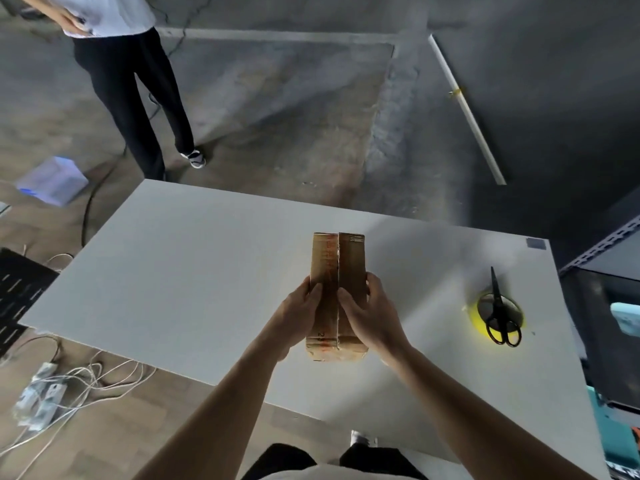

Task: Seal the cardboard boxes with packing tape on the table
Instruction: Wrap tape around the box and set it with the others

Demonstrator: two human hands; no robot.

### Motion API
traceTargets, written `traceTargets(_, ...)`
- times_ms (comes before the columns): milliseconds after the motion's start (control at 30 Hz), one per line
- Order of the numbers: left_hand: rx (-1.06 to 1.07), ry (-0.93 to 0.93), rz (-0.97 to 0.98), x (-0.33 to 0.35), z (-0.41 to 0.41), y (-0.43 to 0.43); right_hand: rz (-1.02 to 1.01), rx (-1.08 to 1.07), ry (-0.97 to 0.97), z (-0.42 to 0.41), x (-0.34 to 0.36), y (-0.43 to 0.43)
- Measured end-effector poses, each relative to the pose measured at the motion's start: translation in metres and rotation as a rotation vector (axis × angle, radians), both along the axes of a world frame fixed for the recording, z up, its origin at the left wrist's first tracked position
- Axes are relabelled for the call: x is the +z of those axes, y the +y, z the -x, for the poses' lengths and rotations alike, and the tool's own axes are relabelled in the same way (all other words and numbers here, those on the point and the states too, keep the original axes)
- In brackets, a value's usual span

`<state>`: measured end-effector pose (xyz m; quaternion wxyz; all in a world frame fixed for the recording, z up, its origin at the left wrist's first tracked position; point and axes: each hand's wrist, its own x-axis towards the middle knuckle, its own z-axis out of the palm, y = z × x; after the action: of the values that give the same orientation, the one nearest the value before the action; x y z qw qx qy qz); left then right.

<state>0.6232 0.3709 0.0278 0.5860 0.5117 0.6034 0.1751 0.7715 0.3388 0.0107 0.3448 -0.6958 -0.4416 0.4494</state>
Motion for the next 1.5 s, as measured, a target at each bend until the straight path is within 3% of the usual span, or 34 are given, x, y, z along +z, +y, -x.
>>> traceTargets(300, -0.195, 0.146, -0.022, -0.013, 0.031, 0.05, 0.098, -0.027, -0.075, 0.032, -0.012, 0.03)
traceTargets(600, -0.336, 0.114, 0.017, -0.024, 0.057, 0.084, 0.044, -0.04, -0.12, 0.052, -0.013, 0.035)
traceTargets(967, -0.618, 0.31, -0.428, 0.0, 0.036, 0.14, 0.1, -0.137, -0.393, 0.079, -0.001, -0.008)
traceTargets(1133, -0.72, 0.342, -0.433, 0.0, 0.022, 0.151, 0.181, -0.103, -0.631, 0.105, -0.005, -0.019)
traceTargets(1300, -0.705, 0.402, -0.481, -0.001, 0.029, 0.145, 0.114, -0.179, -0.644, 0.102, -0.012, -0.025)
traceTargets(1500, -0.658, 0.498, -0.479, -0.001, 0.044, 0.123, 0.021, -0.092, -0.688, 0.059, -0.01, -0.028)
